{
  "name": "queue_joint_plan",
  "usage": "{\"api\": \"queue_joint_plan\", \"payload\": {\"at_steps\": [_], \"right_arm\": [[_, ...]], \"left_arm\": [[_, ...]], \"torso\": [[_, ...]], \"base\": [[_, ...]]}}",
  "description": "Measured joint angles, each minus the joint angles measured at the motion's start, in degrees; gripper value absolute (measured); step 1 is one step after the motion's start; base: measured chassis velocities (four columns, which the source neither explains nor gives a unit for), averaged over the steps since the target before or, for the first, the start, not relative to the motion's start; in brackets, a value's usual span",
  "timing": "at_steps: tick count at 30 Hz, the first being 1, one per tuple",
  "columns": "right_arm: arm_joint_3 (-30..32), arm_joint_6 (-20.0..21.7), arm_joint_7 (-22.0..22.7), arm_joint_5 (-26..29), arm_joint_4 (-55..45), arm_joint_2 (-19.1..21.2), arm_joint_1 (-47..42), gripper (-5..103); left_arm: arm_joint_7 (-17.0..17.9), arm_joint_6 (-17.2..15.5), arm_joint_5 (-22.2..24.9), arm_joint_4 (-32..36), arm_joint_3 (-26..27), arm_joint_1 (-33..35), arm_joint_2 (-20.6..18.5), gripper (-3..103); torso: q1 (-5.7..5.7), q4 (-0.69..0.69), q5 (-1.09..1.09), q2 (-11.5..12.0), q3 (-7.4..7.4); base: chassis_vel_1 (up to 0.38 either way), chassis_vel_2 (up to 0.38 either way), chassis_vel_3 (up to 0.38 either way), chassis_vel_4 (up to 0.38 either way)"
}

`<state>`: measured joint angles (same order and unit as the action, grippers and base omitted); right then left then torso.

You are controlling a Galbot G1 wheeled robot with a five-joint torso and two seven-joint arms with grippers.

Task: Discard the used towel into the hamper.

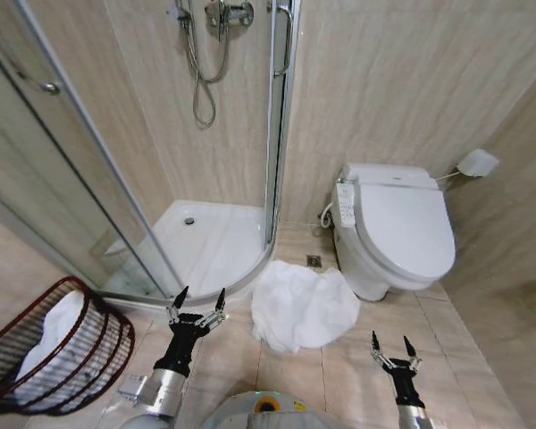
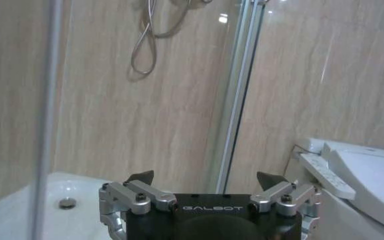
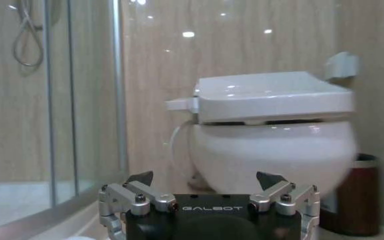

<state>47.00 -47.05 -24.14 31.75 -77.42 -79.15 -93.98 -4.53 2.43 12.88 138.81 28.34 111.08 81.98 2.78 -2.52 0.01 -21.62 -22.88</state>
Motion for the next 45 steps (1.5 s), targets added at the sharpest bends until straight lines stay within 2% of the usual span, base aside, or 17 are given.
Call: {"api": "queue_joint_plan", "payload": {"at_steps": [2,3,5,8,11,15,18,21,25,30,32,33,36,37,39,43,45], "right_arm": [[0.35,0.61,-6.09,2.78,1.03,0.87,0.52,100],[0.35,0.61,-6.09,2.78,1.03,0.87,0.52,100],[0.72,3.03,-14.15,6.56,2.22,2.45,0.91,100],[1.54,6.24,-17.85,8.28,4.06,4.13,2.52,100],[2.28,8.03,-17.46,8.53,5.43,4.93,4.43,100],[2.46,10.54,-12.06,9.10,6.82,7.25,7.59,100],[2.22,11.74,-3.51,8.02,4.74,7.58,7.85,100],[1.07,14.26,0.96,8.75,1.88,7.41,6.66,100],[-0.65,17.25,1.64,11.30,-1.33,6.92,5.15,100],[-3.95,25.49,2.19,19.14,-7.77,6.48,3.61,100],[-4.45,33.71,7.59,22.19,-12.43,6.19,3.28,100],[-4.45,33.71,7.59,22.19,-12.43,6.19,3.28,100],[-3.95,44.28,14.46,24.15,-15.04,6.79,3.89,100],[-3.95,44.28,14.46,24.15,-15.04,6.79,3.89,100],[-4.06,49.92,16.20,24.92,-15.29,7.64,4.47,100],[-5.30,53.17,16.07,23.29,-14.75,8.31,4.96,100],[-7.18,52.11,15.44,19.30,-12.72,8.90,5.60,100]], "left_arm": [[0.00,0.00,0.00,0.00,0.00,0.00,0.00,100],[0.00,0.00,0.00,0.00,0.00,0.00,0.00,100],[0.00,0.00,0.00,0.00,0.00,0.00,0.00,100],[0.00,0.00,0.00,0.00,0.00,0.01,-0.01,100],[0.00,0.00,0.00,0.00,0.00,0.02,-0.01,100],[0.00,0.00,0.00,0.00,0.00,0.01,0.01,100],[0.00,0.00,0.00,0.00,0.00,0.01,0.00,100],[0.00,0.00,0.00,0.00,0.00,0.01,0.00,100],[0.00,0.00,0.00,0.00,0.00,0.01,0.01,100],[0.00,0.00,0.00,0.00,0.00,0.01,0.01,100],[0.00,0.00,0.00,0.00,0.00,0.01,0.01,100],[0.00,0.00,0.00,0.00,0.00,0.01,0.01,100],[0.00,0.00,0.00,0.00,0.00,0.01,0.00,100],[0.00,0.00,0.00,0.00,0.00,0.01,0.00,100],[0.00,0.00,0.00,0.00,0.00,0.01,0.01,100],[0.00,0.00,0.00,0.00,0.00,0.01,0.01,100],[0.00,0.00,0.00,0.00,0.00,0.01,0.01,100]], "torso": [[0.01,0.00,-0.05,-0.04,-0.01],[0.01,0.00,-0.05,-0.04,-0.01],[0.00,0.02,0.02,-0.09,-0.02],[-0.02,0.03,-0.01,-0.15,-0.02],[-0.02,0.02,0.00,-0.17,-0.02],[-0.01,-0.02,0.01,-0.18,-0.06],[0.04,0.00,-0.03,-0.20,-0.09],[0.05,0.01,0.00,-0.21,-0.09],[0.04,0.02,-0.01,-0.24,-0.09],[0.04,0.01,0.00,-0.27,-0.10],[0.05,0.01,0.01,-0.27,-0.11],[0.05,0.01,0.01,-0.27,-0.11],[0.06,0.01,-0.01,-0.27,-0.12],[0.06,0.01,-0.01,-0.27,-0.12],[0.06,0.00,-0.01,-0.28,-0.12],[0.06,0.01,-0.01,-0.29,-0.12],[0.06,0.01,-0.01,-0.29,-0.13]], "base": [[-0.085,0.100,0.072,-0.042],[-0.045,0.092,0.072,-0.042],[0.005,0.012,-0.028,-0.006],[0.050,-0.023,-0.069,0.012],[0.071,-0.057,-0.077,0.032],[0.014,-0.009,-0.006,0.008],[-0.017,0.003,0.036,-0.013],[0.000,0.000,0.000,0.000],[0.000,0.000,0.000,0.000],[0.000,0.000,0.000,0.000],[0.000,0.000,0.000,0.000],[0.000,0.000,0.000,0.000],[0.000,0.000,0.000,0.000],[0.000,0.000,0.000,0.000],[0.000,0.000,0.000,0.000],[0.000,0.000,0.000,0.000],[0.000,0.000,0.000,0.000]]}}
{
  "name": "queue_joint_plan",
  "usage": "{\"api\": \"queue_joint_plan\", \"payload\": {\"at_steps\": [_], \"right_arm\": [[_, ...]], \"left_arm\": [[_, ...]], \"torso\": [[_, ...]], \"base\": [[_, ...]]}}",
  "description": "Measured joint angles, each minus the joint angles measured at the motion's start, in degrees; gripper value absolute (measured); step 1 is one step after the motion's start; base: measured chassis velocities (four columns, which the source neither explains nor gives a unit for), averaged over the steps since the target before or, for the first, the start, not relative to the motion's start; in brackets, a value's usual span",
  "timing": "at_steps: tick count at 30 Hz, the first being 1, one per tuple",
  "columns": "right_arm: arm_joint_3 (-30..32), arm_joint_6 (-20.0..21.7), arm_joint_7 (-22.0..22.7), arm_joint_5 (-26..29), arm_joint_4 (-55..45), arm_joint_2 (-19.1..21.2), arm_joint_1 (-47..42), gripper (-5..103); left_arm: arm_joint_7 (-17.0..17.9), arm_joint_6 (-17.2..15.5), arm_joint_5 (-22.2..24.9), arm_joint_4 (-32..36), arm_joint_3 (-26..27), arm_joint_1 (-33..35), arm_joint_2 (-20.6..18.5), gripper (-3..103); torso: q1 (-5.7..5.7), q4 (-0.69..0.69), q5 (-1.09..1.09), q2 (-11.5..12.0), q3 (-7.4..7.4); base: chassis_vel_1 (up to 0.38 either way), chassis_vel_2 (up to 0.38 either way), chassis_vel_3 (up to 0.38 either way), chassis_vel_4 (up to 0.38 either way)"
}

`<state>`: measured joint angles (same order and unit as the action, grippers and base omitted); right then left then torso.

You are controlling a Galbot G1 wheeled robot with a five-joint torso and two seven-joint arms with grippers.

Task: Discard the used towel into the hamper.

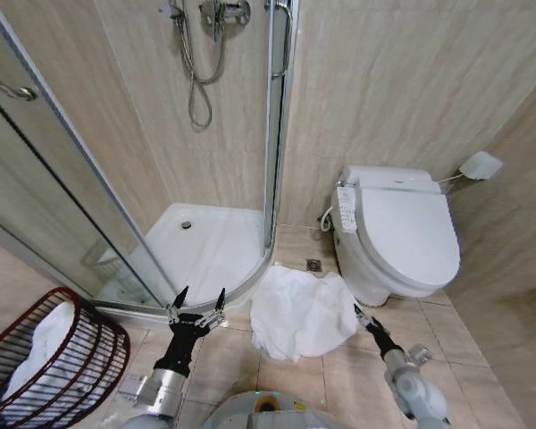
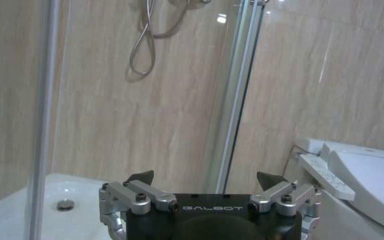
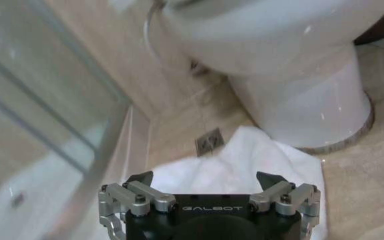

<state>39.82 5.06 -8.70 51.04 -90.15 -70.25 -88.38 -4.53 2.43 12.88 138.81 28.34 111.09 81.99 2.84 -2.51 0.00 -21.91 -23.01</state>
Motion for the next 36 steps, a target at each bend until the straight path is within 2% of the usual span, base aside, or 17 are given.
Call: {"api": "queue_joint_plan", "payload": {"at_steps": [9,21,36], "right_arm": [[-6.48,-6.23,-1.38,-7.68,6.87,2.64,2.19,100],[-7.24,-3.51,-4.33,-7.96,8.52,4.68,3.12,100],[-7.58,-4.49,-5.99,-8.38,10.82,4.48,3.81,100]], "left_arm": [[0.00,0.00,0.00,0.00,0.00,0.00,0.00,100],[0.00,0.00,0.00,0.00,0.00,0.00,0.00,100],[0.00,0.00,0.00,0.00,0.00,0.00,0.00,100]], "torso": [[0.01,0.01,-0.02,-0.02,-0.01],[0.01,0.00,-0.01,-0.03,-0.01],[0.00,0.00,0.00,-0.04,-0.01]], "base": [[0.000,0.000,0.000,0.000],[0.000,0.000,0.000,0.000],[-0.032,0.034,0.039,-0.029]]}}
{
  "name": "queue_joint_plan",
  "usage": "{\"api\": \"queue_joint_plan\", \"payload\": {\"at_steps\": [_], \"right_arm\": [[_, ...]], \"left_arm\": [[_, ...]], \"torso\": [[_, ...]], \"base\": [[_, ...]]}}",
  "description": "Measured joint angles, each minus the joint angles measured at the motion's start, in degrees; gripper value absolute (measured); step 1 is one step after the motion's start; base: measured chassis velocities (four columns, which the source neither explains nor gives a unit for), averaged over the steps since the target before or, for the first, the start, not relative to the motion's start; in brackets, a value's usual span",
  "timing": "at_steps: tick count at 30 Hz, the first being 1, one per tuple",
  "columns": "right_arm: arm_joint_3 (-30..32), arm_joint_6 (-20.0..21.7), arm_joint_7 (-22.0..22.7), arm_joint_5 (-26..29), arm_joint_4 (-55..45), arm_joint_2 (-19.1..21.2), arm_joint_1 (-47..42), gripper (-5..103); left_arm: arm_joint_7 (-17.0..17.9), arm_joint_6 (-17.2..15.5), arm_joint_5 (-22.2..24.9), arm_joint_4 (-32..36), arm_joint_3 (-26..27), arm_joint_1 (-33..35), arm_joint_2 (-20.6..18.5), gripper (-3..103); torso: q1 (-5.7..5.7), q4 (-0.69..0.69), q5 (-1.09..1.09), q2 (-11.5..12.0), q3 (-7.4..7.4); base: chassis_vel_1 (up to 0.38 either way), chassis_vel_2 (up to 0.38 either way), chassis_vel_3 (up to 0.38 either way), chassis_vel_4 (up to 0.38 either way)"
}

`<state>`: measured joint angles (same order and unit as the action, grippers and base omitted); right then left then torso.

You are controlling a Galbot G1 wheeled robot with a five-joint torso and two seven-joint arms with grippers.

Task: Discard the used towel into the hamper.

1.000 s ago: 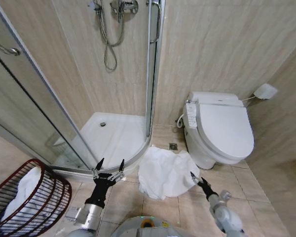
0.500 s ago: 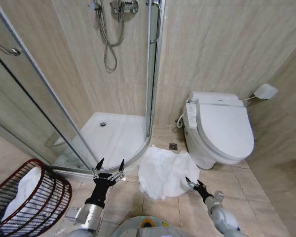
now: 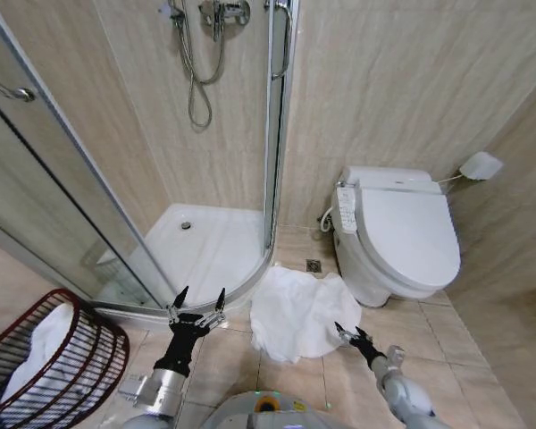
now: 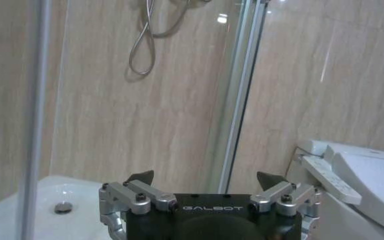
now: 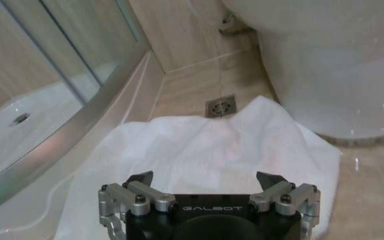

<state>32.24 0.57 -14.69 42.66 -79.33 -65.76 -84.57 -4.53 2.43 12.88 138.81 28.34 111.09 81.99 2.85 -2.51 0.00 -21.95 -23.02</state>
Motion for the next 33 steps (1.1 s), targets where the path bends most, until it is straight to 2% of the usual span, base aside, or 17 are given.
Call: {"api": "queue_joint_plan", "payload": {"at_steps": [4,7,8,10,13,17,24,28,31,33], "right_arm": [[-0.25,-2.62,-0.59,-1.43,1.48,-0.03,0.14,100],[-0.82,-5.07,-2.93,-1.99,4.17,-0.33,1.19,100],[-0.82,-5.07,-2.93,-1.99,4.17,-0.33,1.19,100],[-0.87,-4.39,-6.32,-2.40,7.20,-0.40,2.79,100],[-1.06,-3.05,-8.72,-2.48,9.48,-0.32,4.26,100],[-1.79,-1.99,-10.64,-3.37,13.88,-0.28,7.37,100],[-2.60,-1.84,-10.12,-6.13,21.19,-0.71,13.04,100],[-0.50,-2.11,-9.02,-7.65,23.74,-1.67,13.38,100],[-0.57,-2.88,-8.32,-9.21,26.03,-2.38,15.17,100],[-1.31,-4.20,-7.67,-11.00,28.44,-2.92,17.14,100]], "left_arm": [[0.00,0.00,0.00,0.00,0.00,0.00,0.00,100],[0.00,0.00,0.00,0.00,0.00,0.00,0.00,100],[0.00,0.00,0.00,0.00,0.00,0.00,0.00,100],[0.00,0.00,0.00,0.00,0.00,-0.01,0.00,100],[0.00,0.00,0.00,0.00,-0.01,-0.01,0.00,100],[0.00,0.00,0.00,0.00,0.00,0.00,0.00,100],[0.00,0.00,0.00,0.00,0.00,0.00,0.00,100],[0.00,0.00,0.00,0.00,0.00,0.00,0.00,100],[0.00,0.00,0.00,0.00,0.00,0.00,0.00,100],[0.00,0.00,0.00,0.00,0.00,0.00,0.00,100]], "torso": [[0.02,-0.01,0.00,0.01,-0.02],[0.05,-0.01,-0.01,0.01,-0.03],[0.05,-0.01,-0.01,0.01,-0.03],[0.05,0.02,0.00,0.01,-0.03],[0.02,0.01,-0.01,0.01,-0.01],[0.00,0.01,0.00,0.00,0.00],[0.01,-0.03,-0.01,0.01,-0.01],[0.01,0.05,0.04,0.00,-0.01],[0.01,0.00,-0.03,0.01,-0.01],[0.01,-0.02,0.02,0.01,-0.01]], "base": [[-0.147,0.142,0.162,-0.156],[-0.129,0.121,0.128,-0.114],[-0.110,0.118,0.083,-0.070],[-0.043,0.023,0.006,-0.019],[0.000,0.000,0.000,0.000],[0.027,-0.012,-0.027,0.017],[0.000,0.000,0.000,0.000],[0.000,0.000,0.000,0.000],[0.000,0.000,0.000,0.000],[0.000,0.000,0.000,0.000]]}}
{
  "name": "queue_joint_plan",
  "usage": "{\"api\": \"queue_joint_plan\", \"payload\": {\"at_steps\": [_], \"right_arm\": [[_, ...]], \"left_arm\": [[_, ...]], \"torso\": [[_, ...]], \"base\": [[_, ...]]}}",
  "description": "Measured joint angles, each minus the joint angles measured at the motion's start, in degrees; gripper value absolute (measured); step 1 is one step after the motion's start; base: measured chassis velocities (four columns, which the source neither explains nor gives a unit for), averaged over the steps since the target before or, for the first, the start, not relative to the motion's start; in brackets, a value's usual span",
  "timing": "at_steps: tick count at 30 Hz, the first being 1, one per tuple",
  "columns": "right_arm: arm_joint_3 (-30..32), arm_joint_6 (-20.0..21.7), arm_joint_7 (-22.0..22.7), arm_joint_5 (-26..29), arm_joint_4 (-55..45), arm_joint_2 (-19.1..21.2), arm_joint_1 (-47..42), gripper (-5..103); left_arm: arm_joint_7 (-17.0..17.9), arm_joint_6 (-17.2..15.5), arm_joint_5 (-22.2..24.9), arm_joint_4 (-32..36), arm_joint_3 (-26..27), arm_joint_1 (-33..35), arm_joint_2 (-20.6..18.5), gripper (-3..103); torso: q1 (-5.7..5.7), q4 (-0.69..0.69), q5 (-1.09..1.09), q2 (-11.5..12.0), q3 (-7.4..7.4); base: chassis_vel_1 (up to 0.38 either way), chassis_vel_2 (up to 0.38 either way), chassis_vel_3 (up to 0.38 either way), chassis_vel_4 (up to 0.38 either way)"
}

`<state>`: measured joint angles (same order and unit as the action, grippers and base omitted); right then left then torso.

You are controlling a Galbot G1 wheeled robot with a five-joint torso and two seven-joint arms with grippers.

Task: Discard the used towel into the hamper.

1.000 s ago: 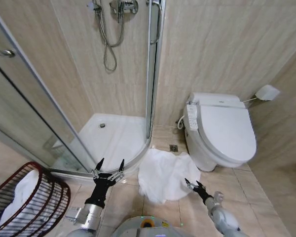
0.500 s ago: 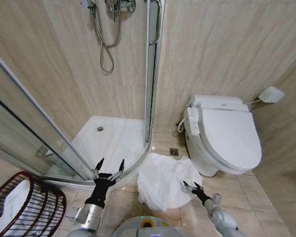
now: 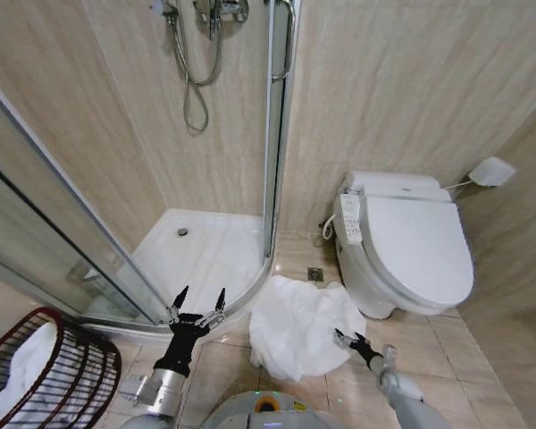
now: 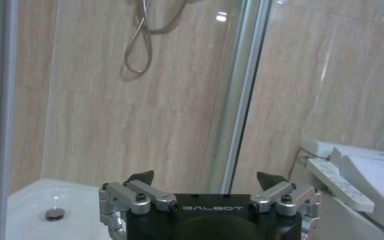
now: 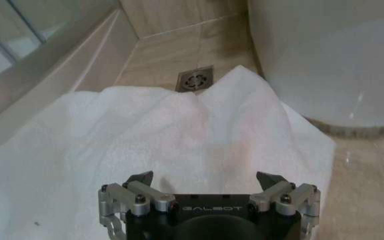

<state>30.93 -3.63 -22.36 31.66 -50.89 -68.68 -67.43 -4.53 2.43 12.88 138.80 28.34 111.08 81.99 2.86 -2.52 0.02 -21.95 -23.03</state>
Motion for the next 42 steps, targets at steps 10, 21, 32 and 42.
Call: {"api": "queue_joint_plan", "payload": {"at_steps": [10,21,32,42], "right_arm": [[-2.57,-4.32,-1.65,-3.98,4.59,-1.24,3.77,100],[-4.31,-6.01,-6.03,-7.99,11.75,-4.30,8.07,100],[-3.49,-7.90,-5.26,-12.98,19.14,-6.48,11.40,103],[-2.11,-10.78,-4.30,-15.32,21.71,-6.67,12.29,77]], "left_arm": [[0.00,0.00,0.00,0.00,0.00,0.00,0.00,100],[0.00,0.00,0.00,0.00,0.00,0.00,0.00,100],[0.00,0.00,0.00,0.01,0.00,0.00,0.00,100],[0.00,0.00,0.00,0.00,0.00,0.00,0.00,100]], "torso": [[0.00,0.02,-0.02,0.00,0.00],[0.00,0.01,-0.01,0.00,0.00],[0.00,0.02,-0.01,0.00,0.00],[0.00,0.02,-0.02,0.00,0.00]], "base": [[0.000,0.000,0.000,0.000],[0.000,0.000,0.000,0.000],[0.000,0.000,0.000,0.000],[0.000,0.000,0.000,0.000]]}}
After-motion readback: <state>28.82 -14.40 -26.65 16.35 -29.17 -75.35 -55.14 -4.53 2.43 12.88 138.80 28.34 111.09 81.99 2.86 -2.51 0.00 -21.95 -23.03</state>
